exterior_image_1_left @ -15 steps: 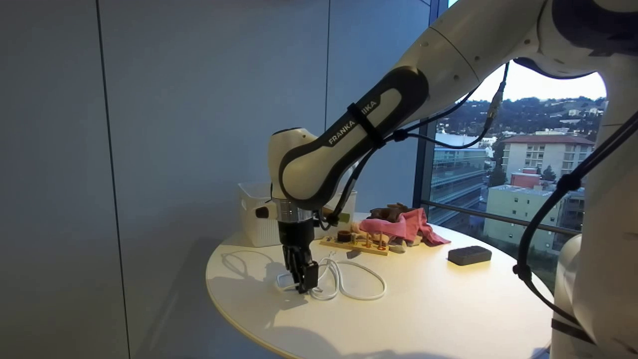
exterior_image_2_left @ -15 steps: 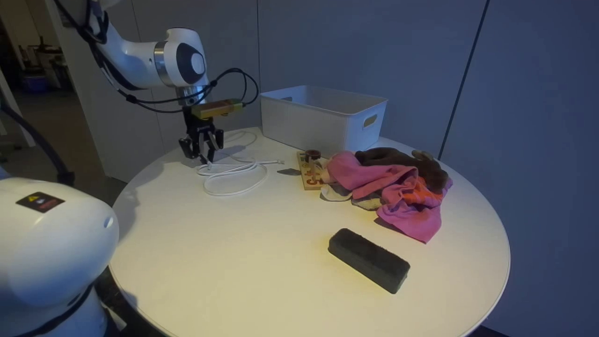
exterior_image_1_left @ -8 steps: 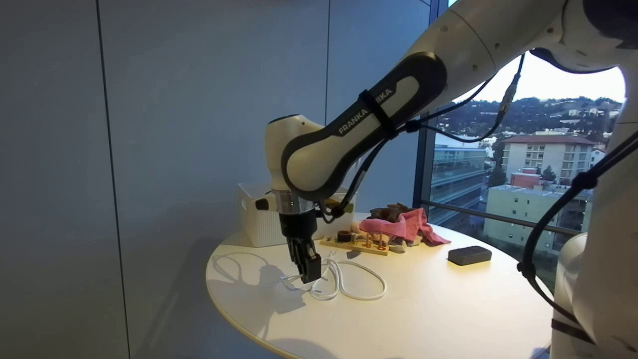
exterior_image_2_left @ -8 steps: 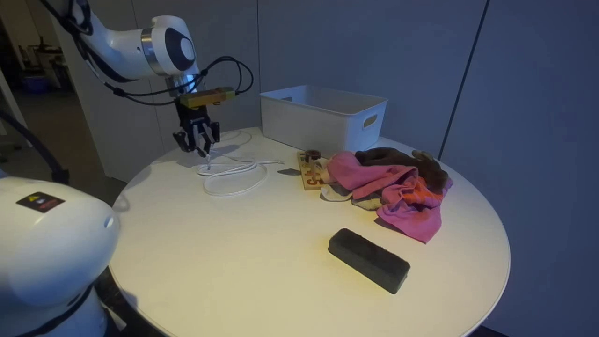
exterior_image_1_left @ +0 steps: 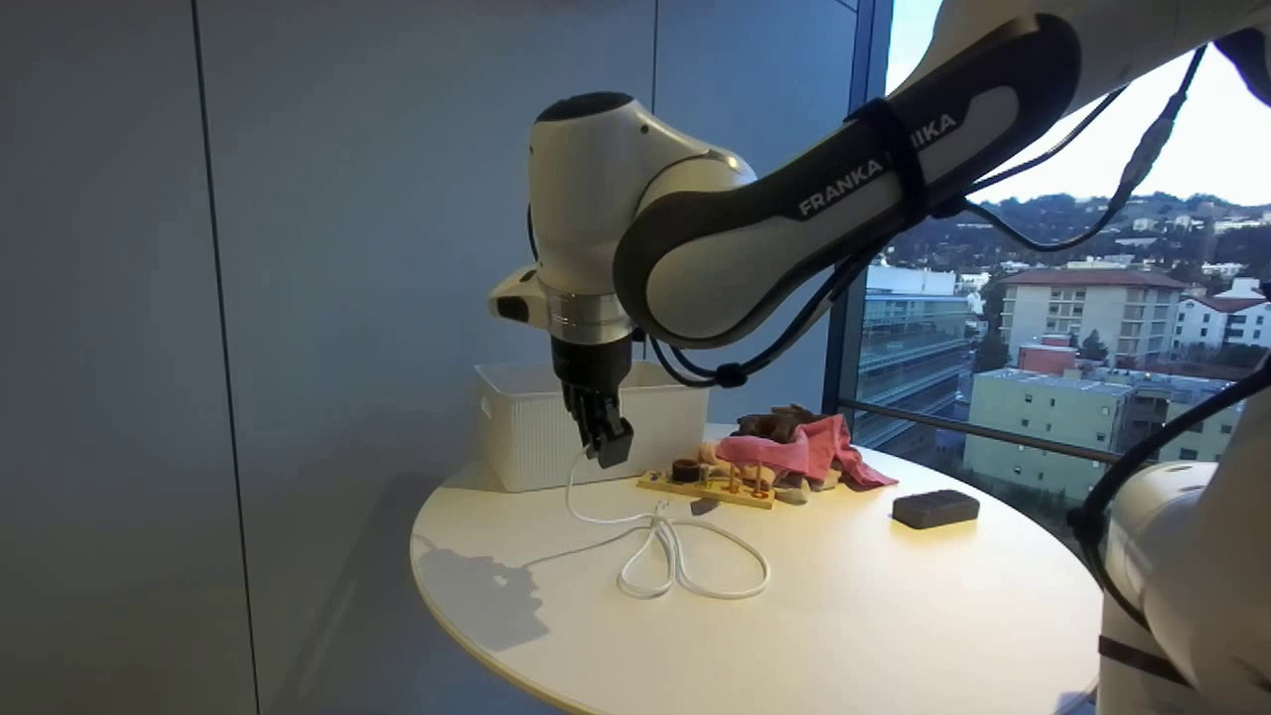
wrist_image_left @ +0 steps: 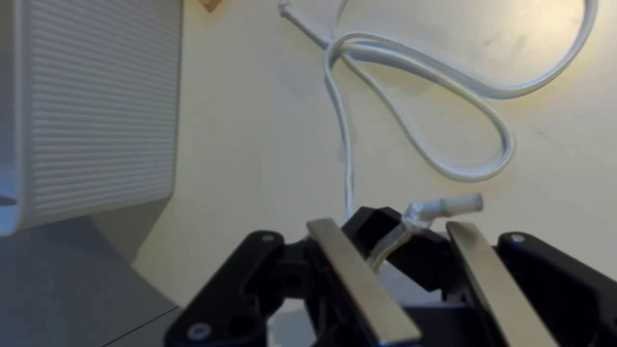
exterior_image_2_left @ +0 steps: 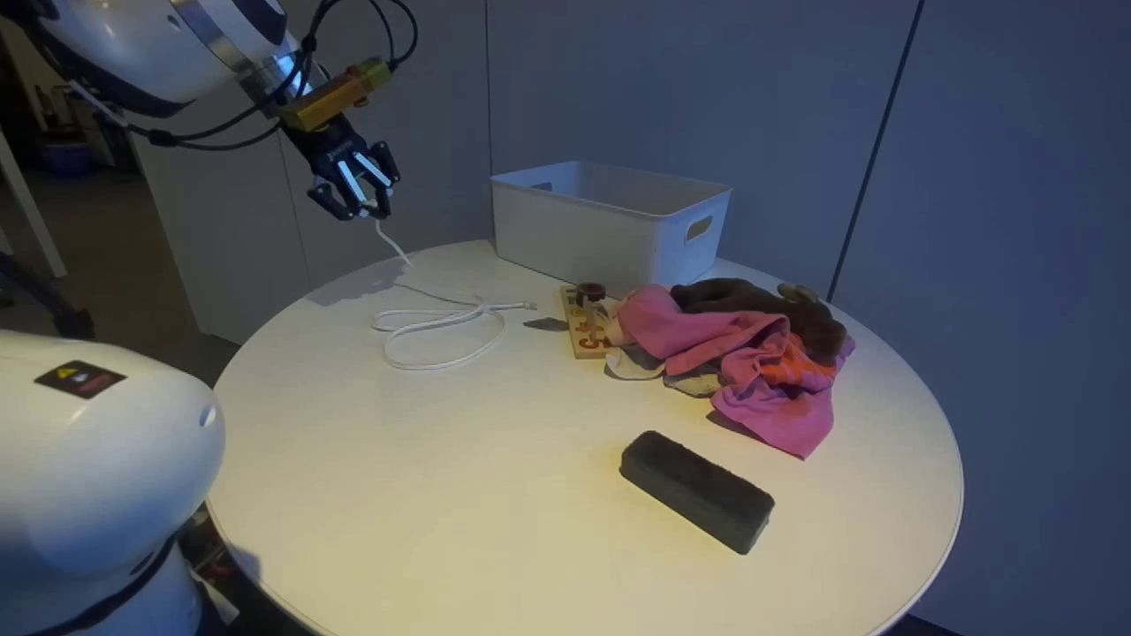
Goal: Move the ends of the shoelace to either side
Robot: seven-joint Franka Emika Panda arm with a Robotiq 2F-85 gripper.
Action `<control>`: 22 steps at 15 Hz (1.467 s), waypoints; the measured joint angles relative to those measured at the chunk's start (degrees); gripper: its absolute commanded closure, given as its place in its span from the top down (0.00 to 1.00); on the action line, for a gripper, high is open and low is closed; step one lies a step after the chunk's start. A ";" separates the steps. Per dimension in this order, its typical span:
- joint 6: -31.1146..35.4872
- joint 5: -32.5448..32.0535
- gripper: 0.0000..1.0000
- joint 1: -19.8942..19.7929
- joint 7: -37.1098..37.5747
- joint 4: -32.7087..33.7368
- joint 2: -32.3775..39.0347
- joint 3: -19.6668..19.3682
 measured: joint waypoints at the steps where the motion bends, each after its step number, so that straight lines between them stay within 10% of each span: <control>1: 2.18 -2.59 0.06 -0.05 2.67 0.16 0.22 0.28; 8: 9.90 -32.48 0.06 -4.78 32.63 6.48 11.27 3.77; 9: 9.12 -36.17 0.35 -4.78 36.50 8.21 13.54 3.76; 11: 5.72 -41.03 0.43 -4.46 41.81 11.87 18.02 3.73; 18: -6.84 -35.75 0.96 -1.59 44.85 19.54 25.32 3.44; 22: -13.87 -25.27 1.00 -0.76 44.87 19.87 21.38 3.29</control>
